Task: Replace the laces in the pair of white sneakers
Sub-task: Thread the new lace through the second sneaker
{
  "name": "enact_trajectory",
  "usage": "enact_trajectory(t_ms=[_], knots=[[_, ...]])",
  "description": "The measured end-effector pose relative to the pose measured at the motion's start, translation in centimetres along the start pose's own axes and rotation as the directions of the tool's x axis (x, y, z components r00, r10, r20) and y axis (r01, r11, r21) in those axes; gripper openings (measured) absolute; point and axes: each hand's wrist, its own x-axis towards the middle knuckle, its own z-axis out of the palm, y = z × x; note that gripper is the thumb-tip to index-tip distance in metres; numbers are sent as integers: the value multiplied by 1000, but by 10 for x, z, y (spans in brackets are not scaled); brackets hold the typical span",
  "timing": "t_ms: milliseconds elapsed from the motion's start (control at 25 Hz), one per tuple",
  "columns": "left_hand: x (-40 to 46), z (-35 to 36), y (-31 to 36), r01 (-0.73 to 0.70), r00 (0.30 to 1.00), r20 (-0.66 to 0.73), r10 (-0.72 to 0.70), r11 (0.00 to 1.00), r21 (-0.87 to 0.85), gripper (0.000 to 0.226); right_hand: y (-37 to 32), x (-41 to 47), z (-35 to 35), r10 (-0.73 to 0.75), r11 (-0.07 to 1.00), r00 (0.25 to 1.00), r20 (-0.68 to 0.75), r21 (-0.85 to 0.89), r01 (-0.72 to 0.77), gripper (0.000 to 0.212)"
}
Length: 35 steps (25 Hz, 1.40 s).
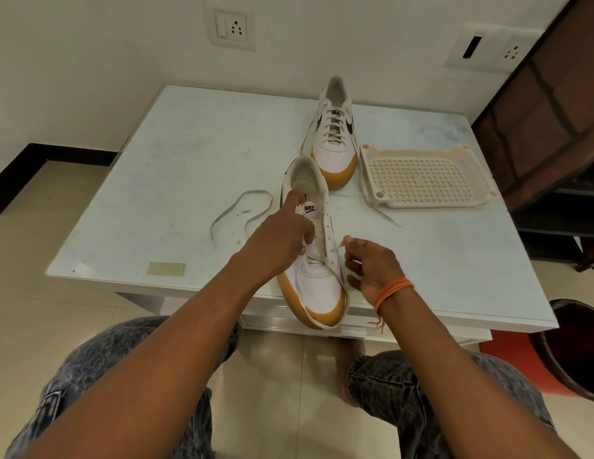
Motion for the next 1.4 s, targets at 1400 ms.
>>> enact_trajectory(t_ms=[1400], knots=[[-3, -24, -5, 41, 996, -75, -52, 990, -133, 16, 11, -4, 0, -197, 981, 978, 70, 12, 196, 12]])
